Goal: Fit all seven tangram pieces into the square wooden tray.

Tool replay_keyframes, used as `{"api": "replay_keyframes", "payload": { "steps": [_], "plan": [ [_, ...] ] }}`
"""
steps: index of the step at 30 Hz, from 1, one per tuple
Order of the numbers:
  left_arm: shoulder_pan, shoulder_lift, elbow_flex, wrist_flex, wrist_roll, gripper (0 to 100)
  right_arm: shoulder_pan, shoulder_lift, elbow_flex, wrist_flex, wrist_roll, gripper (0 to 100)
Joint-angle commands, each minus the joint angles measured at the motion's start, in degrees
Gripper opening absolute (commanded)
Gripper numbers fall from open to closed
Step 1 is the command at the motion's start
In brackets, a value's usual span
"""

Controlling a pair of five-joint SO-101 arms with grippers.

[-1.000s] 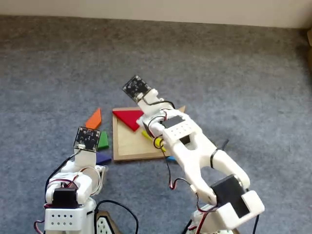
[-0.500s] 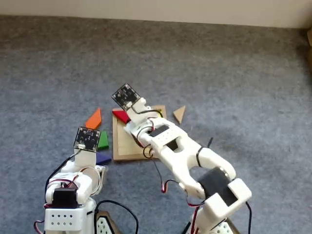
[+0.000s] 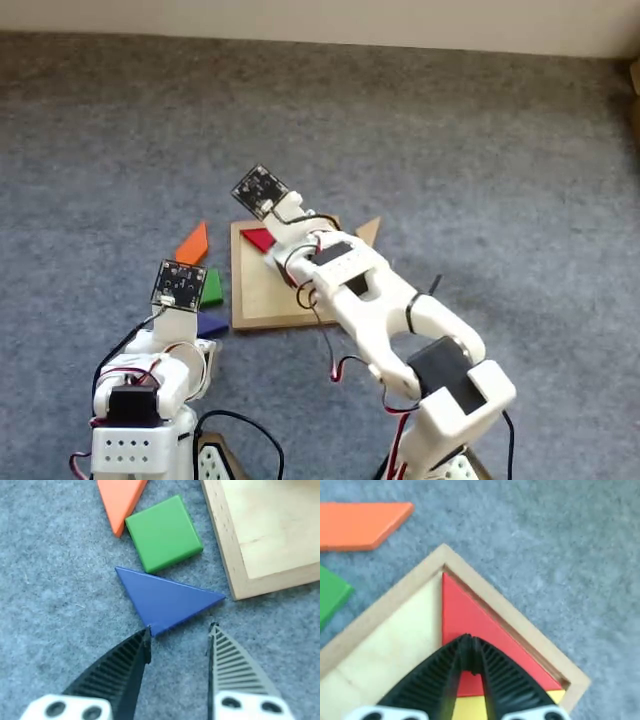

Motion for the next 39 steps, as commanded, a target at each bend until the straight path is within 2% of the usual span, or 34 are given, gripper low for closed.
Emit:
{"api": "replay_keyframes", "payload": {
  "steps": [1, 10, 18, 23, 31, 35, 39],
  "plan": [
    [-0.7, -2.4, 1.2, 0.2, 0.6, 19, 1.5, 1.0, -0.3, 3.0, 1.8, 0.5],
    [-0.7, -2.4, 1.2, 0.2, 0.6, 19, 3.1, 0.3, -0.5, 3.0, 1.6, 0.5],
    [-0.7, -2.4, 1.2, 0.2, 0.6, 19, 5.7, -16.7, 5.1, 5.5, 0.8, 0.5],
    [-0.7, -2.4, 1.2, 0.2, 0.6, 19, 9.7, -22.2, 7.3, 6.2, -12.6, 0.5],
    [-0.7, -2.4, 1.2, 0.2, 0.6, 19, 14.3, -22.1, -1.7, 18.9, -25.3, 10.0],
    [-0.7, -2.4, 1.2, 0.2, 0.6, 19, 16.4, -22.1, -4.9, 22.0, -29.4, 13.6],
    [-0.7, -2.4, 1.2, 0.2, 0.6, 19, 16.7, -19.6, -5.5, 22.2, -30.0, 18.6]
  ]
}}
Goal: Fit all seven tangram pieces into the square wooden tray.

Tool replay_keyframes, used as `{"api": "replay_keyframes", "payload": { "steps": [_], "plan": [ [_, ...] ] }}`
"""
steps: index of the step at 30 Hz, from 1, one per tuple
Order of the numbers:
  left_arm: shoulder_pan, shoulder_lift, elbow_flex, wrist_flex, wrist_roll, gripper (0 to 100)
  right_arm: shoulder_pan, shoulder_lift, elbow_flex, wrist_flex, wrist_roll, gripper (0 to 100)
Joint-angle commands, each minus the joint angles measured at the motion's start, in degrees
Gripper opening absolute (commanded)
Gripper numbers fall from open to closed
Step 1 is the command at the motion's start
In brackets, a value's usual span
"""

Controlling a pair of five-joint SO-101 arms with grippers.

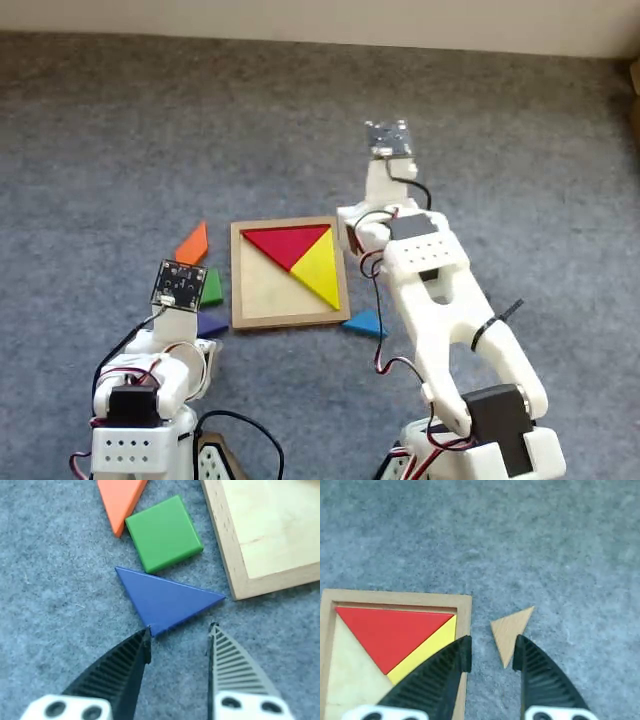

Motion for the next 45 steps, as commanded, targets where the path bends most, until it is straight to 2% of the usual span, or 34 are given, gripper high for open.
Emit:
{"api": "replay_keyframes", "payload": {
  "steps": [1, 5, 12, 17, 29, 45],
  "plan": [
    [-0.7, -2.4, 1.2, 0.2, 0.6, 19, 0.5, 1.0, -4.7, 0.3, -0.9, 19.6],
    [-0.7, -2.4, 1.2, 0.2, 0.6, 19, 0.6, 9.0, -12.3, 2.3, -1.5, 20.7],
    [-0.7, -2.4, 1.2, 0.2, 0.6, 19, 0.7, 23.8, -30.8, 11.9, -4.5, 21.0],
    [-0.7, -2.4, 1.2, 0.2, 0.6, 19, 1.5, 30.5, -38.0, 14.7, -4.5, 21.0],
    [-0.7, -2.4, 1.2, 0.2, 0.6, 19, 1.8, 34.2, -40.0, 20.3, -4.6, 21.0],
    [-0.7, -2.4, 1.2, 0.2, 0.6, 19, 0.4, 34.5, -39.6, 19.9, -4.6, 20.7]
  ]
}}
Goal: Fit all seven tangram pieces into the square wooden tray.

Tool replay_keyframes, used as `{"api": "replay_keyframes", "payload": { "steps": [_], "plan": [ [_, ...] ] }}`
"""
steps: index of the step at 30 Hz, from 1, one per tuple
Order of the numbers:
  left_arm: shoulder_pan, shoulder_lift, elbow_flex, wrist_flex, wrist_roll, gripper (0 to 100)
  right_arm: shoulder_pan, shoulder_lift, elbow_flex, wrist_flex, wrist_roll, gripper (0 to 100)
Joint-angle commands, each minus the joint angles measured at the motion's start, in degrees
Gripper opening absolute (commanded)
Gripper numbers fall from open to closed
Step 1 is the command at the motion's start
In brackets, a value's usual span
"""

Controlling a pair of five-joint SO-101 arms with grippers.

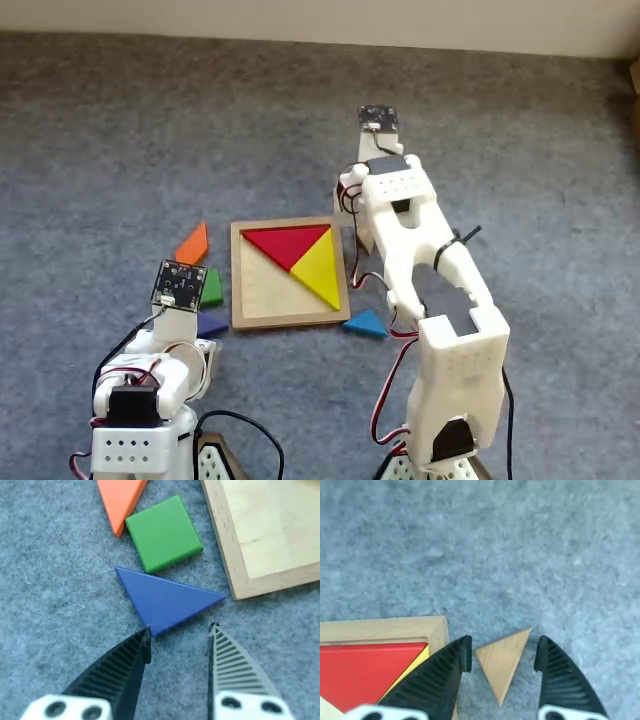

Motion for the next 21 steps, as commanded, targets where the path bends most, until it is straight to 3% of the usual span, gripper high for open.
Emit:
{"api": "replay_keyframes", "payload": {
  "steps": [1, 17, 21],
  "plan": [
    [-0.7, -2.4, 1.2, 0.2, 0.6, 19, -0.9, 0.0, -3.0, 0.2, -0.4, 20.7],
    [-0.7, -2.4, 1.2, 0.2, 0.6, 19, -0.9, 4.9, -7.6, 6.5, -0.4, 20.5],
    [-0.7, -2.4, 1.2, 0.2, 0.6, 19, -0.9, 4.9, -7.6, 6.4, -0.1, 14.6]
  ]
}}
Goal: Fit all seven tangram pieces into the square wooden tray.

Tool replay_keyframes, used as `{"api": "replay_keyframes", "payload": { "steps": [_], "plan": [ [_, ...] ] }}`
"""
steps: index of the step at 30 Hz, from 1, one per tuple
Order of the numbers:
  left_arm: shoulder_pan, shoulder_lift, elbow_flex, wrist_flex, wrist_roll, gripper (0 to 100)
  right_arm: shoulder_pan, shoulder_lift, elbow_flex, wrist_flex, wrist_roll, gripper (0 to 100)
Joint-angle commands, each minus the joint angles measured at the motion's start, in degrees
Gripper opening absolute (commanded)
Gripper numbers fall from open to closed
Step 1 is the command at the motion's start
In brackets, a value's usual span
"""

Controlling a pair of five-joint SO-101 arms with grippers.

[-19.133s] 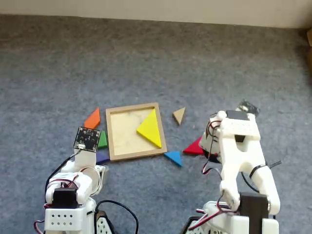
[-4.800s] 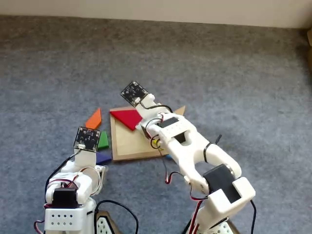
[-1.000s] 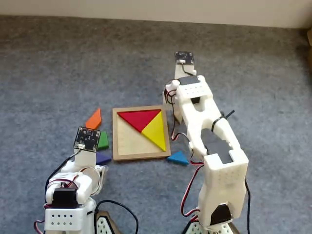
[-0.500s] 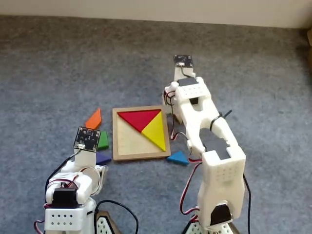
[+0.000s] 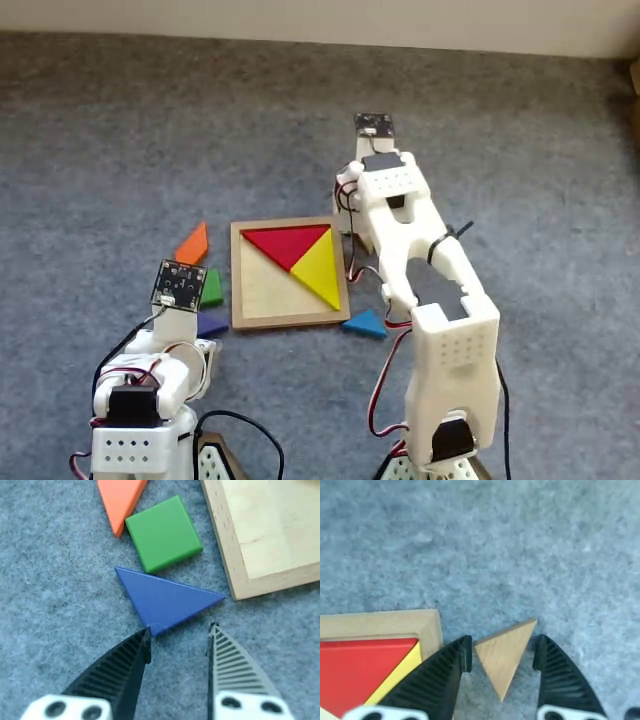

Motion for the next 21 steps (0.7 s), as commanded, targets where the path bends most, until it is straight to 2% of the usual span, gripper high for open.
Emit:
{"api": "replay_keyframes", "payload": {
  "steps": [1, 11, 21],
  "plan": [
    [-0.7, -2.4, 1.2, 0.2, 0.6, 19, -0.9, -0.9, -2.4, 0.6, 0.0, 13.4],
    [-0.7, -2.4, 1.2, 0.2, 0.6, 19, -0.7, -2.2, -2.7, 1.4, 0.1, 12.7],
    [-0.7, -2.4, 1.2, 0.2, 0.6, 19, -1.3, -14.1, 0.6, 4.6, 0.2, 12.7]
  ]
}}
